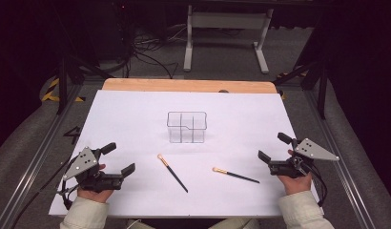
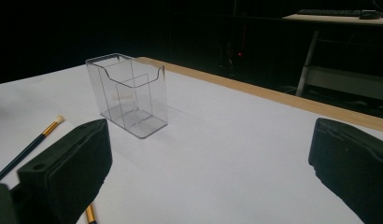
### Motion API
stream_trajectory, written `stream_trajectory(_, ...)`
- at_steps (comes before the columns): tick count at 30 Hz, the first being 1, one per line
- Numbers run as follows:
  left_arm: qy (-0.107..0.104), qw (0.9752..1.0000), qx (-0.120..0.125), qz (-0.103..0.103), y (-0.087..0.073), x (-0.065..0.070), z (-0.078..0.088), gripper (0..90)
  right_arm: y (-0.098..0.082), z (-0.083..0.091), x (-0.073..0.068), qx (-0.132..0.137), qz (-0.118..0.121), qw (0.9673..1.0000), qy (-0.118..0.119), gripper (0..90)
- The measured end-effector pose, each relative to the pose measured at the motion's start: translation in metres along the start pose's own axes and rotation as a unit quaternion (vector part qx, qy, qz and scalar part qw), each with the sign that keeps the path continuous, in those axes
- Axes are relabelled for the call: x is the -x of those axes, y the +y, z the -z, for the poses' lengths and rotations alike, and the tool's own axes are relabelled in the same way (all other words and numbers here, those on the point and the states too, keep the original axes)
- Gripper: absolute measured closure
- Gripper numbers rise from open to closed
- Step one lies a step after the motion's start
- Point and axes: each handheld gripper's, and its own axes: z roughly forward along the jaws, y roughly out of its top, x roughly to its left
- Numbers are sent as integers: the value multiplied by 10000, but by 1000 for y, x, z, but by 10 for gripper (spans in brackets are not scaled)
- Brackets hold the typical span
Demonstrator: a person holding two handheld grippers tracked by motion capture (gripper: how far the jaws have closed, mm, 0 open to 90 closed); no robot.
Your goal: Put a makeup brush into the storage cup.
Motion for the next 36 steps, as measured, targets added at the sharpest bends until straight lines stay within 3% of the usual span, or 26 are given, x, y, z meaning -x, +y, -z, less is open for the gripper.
stream_trajectory(14,9,9999,13,114,6,1,-2,16,0,2,0,16,9,10000,-27,0)
stream_trajectory(25,-191,9997,-54,145,17,9,-19,6,-2,8,0,16,-61,10000,-63,0)
stream_trajectory(36,-358,9993,-129,-31,29,22,-37,3,-3,9,1,28,-105,9999,-55,0)
